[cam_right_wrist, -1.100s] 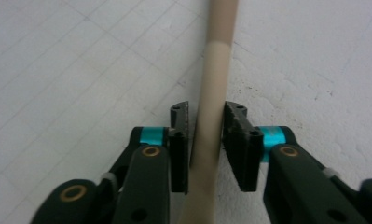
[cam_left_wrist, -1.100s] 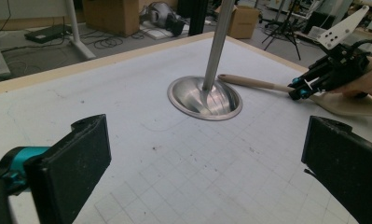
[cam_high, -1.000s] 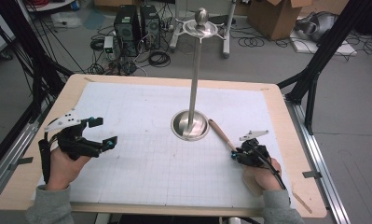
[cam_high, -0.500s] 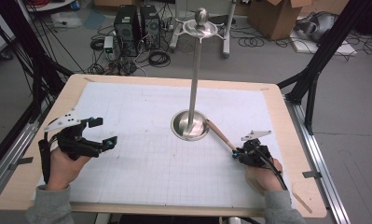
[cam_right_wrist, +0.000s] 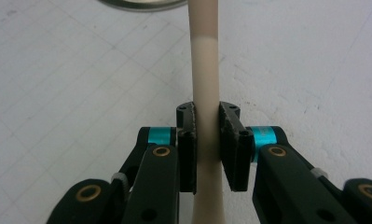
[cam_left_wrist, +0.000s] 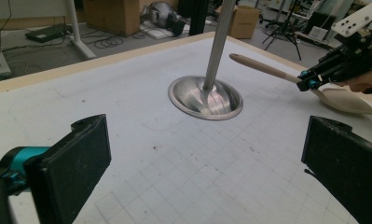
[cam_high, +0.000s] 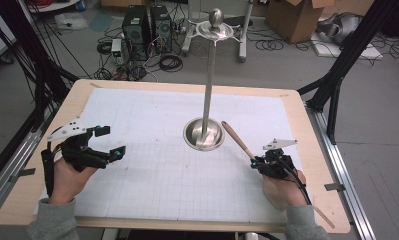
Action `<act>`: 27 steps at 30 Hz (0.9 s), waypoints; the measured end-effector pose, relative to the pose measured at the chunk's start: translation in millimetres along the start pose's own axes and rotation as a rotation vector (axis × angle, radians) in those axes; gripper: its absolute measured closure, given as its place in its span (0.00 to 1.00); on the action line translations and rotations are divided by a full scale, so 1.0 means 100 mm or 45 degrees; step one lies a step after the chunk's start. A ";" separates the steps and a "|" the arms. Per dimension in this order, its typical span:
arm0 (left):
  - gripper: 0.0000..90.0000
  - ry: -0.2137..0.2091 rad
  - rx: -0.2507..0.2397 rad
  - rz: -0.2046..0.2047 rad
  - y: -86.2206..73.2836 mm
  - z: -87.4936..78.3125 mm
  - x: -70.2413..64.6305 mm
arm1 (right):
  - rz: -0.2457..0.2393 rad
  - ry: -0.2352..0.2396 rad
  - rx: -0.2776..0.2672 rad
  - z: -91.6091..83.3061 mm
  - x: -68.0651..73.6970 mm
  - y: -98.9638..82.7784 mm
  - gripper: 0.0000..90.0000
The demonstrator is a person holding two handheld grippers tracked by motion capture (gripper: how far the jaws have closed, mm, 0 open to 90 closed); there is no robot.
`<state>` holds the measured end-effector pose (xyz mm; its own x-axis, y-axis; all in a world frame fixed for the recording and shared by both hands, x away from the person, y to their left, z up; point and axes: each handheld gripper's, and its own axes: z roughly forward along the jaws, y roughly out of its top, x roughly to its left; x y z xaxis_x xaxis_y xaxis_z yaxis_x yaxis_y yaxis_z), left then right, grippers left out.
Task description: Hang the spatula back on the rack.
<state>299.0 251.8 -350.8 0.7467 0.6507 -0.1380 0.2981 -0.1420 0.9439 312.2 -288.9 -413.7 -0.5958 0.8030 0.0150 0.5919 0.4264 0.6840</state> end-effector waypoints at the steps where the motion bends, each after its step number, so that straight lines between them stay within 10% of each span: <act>1: 0.02 0.000 0.000 0.000 0.00 0.00 0.00 | -0.004 0.007 -0.006 -0.01 0.00 0.01 0.87; 27: 0.02 0.010 -0.012 0.001 0.01 -0.06 0.00 | -0.002 0.034 -0.229 -0.45 -0.01 0.20 0.88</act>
<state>295.6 256.1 -348.5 0.7421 0.6565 -0.1351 0.2920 -0.1354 0.9468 300.1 -300.3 -366.9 -0.6122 0.7901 0.0315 0.4858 0.3444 0.8034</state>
